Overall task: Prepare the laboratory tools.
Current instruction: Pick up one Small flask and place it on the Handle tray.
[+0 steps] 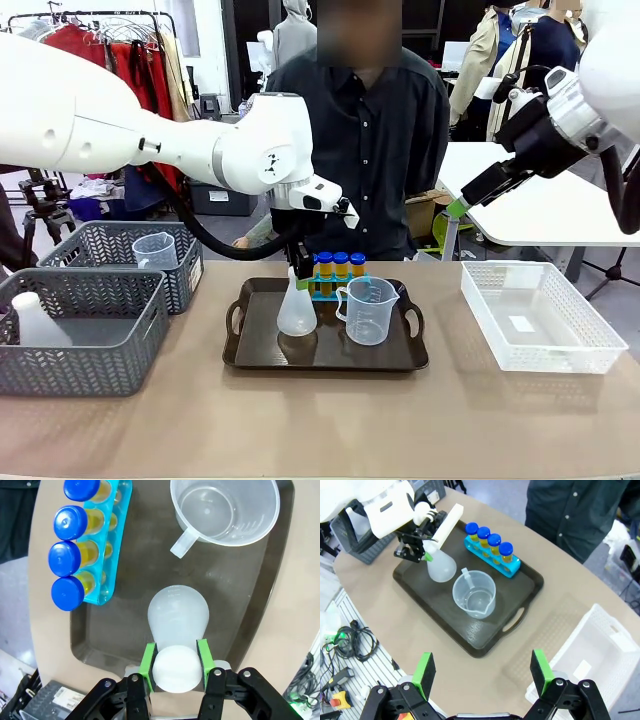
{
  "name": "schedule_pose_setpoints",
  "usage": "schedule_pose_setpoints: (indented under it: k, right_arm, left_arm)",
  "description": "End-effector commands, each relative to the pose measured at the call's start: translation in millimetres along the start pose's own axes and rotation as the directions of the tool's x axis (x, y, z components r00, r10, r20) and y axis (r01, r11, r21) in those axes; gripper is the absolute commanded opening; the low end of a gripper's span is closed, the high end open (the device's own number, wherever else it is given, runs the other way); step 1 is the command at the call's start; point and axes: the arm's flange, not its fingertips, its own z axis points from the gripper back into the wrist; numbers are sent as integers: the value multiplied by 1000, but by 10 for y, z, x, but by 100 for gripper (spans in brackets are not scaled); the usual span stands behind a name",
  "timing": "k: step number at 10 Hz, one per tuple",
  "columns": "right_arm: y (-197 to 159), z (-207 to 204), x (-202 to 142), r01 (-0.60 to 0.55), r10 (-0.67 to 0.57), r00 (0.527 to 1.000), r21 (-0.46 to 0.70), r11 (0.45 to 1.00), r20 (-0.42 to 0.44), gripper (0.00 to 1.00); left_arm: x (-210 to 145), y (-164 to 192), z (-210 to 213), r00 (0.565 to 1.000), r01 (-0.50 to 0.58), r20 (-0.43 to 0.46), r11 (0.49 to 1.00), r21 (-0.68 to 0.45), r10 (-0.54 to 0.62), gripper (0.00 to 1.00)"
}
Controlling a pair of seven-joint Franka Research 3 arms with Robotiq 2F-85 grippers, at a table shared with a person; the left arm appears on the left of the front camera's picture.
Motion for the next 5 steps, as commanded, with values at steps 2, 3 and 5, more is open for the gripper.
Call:
schedule_pose_setpoints:
  k: [2, 3, 5]
  right_arm:
    - [-4, 5, 0, 2, -2, 1000, 9, 1000, 5, 100]
    - [-4, 5, 0, 2, -2, 1000, 9, 1000, 5, 100]
    - [-4, 5, 0, 2, -2, 1000, 9, 1000, 5, 100]
  left_arm:
    - [-65, 33, -15, 1000, 13, 1, 1000, 2, -13, 20]
    - [-68, 26, -16, 1000, 11, 4, 1000, -1, -11, 39]
    - [-83, 29, 3, 1000, 12, 7, 1000, 3, -12, 77]
